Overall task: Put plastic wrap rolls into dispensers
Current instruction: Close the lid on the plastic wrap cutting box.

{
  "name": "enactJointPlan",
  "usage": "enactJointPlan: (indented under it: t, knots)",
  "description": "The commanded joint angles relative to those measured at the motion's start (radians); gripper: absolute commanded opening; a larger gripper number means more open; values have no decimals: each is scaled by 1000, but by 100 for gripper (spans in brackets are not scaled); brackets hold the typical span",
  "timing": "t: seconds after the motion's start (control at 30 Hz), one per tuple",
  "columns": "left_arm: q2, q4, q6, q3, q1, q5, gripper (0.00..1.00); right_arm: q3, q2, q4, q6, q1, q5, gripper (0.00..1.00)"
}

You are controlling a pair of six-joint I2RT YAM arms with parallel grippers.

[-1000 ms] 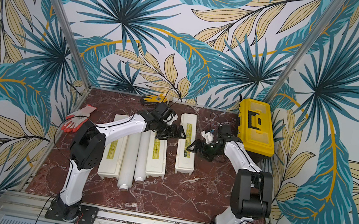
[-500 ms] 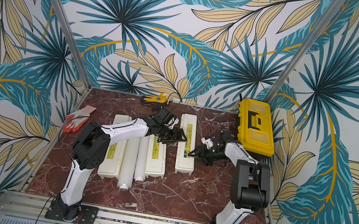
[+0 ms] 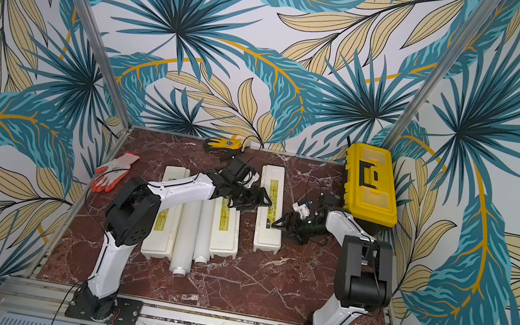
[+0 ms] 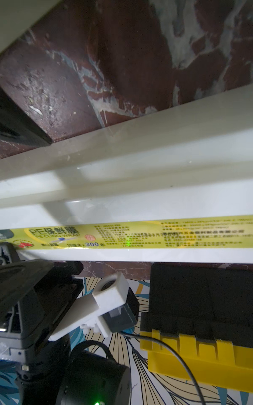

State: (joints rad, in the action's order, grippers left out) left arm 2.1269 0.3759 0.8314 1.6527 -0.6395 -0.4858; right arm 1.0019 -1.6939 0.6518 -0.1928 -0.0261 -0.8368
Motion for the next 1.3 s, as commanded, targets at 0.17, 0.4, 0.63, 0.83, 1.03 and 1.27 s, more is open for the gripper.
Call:
enactJointPlan:
  t: [0.17,0.4,0.63,0.83,1.03,1.27]
  knots:
    - [58,74,-12,-32,35,13,81,-155,30,-68,-161,23,60,63]
    - [48,74,-20,-41,35,13,81,-131,-56,-40,-160,31,119,41]
    - [33,86,-45,-25,35,23,81,-38,-3,-26,-108,31,238,51]
    - [47,120,-123,75,39,61,85,179,16,-67,-86,6,313,65]
    - [122,121,-149,209,68,56,85,367,-153,-175,-88,-5,168,77]
    - [224,115,-161,379,108,16,86,577,-383,-250,-152,-5,93,86]
